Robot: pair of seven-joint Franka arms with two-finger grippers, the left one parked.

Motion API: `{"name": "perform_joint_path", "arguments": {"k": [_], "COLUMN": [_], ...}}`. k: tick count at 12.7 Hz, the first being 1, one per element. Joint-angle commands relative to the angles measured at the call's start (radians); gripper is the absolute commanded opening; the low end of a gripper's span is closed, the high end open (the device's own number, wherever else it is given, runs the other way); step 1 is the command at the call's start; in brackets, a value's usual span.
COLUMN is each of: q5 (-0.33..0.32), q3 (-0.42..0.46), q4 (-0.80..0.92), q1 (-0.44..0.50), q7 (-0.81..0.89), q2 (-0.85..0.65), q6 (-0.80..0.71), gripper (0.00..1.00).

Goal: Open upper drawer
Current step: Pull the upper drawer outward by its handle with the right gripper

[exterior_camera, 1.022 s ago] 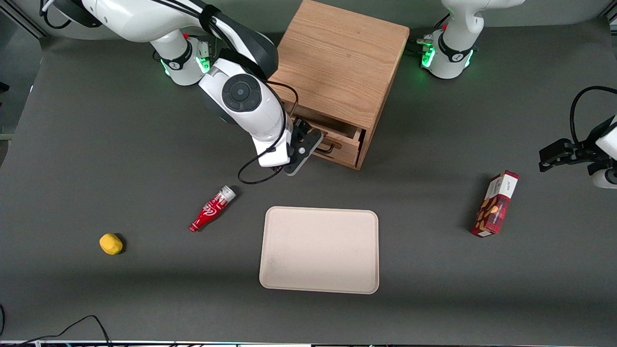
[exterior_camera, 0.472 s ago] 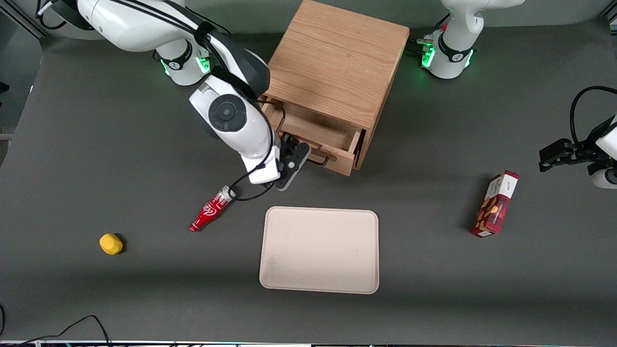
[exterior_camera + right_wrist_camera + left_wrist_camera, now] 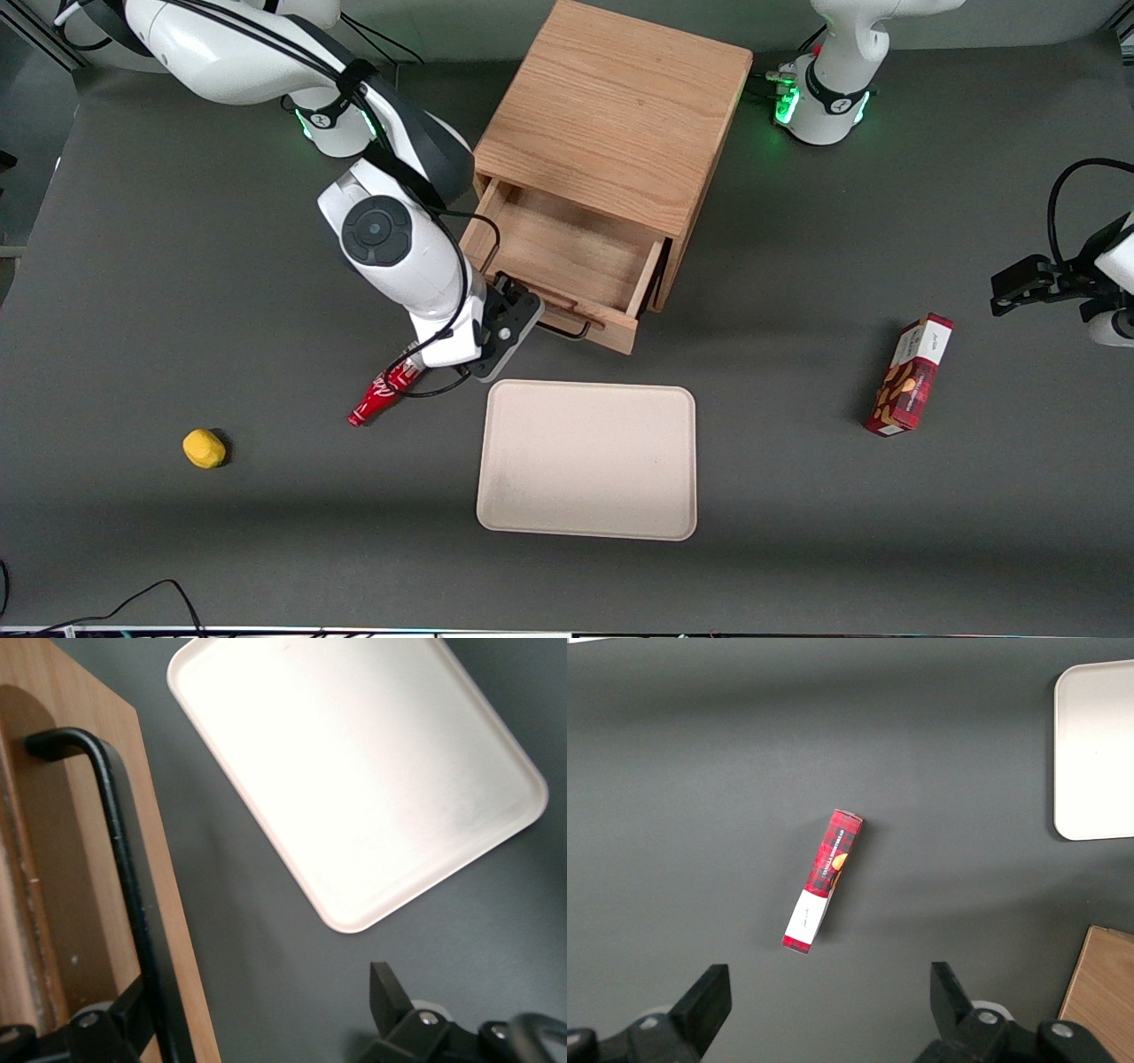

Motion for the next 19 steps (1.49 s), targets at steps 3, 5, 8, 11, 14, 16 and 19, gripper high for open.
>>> {"name": "perform_joint_path", "arguments": {"k": [3,5,8,11,14,16,19], "q5": [0.011,0.011,0.077,0.155,0.234,0.235,0.321], "q3": [-0.077,-0.103,-0.132,-0.146,-0.154,-0.154,-0.157], "q4": [0.062,0.065,0.065,0.087,0.117,0.118,0.118], "q1": [0.012,0.010,0.012,0.012,0.010,0.010,0.012], "q7": [-0.042,-0.046,-0.046,-0.031,-0.025,-0.026,-0.032], "q2": [0.025,0.025,0.026,0.037,0.036,0.031,0.045], "q6": [0.064,0.094,0.137,0.171,0.167,0.165,0.171], "gripper": [1.00,1.00,1.00,1.00,1.00,1.00,1.00]}}
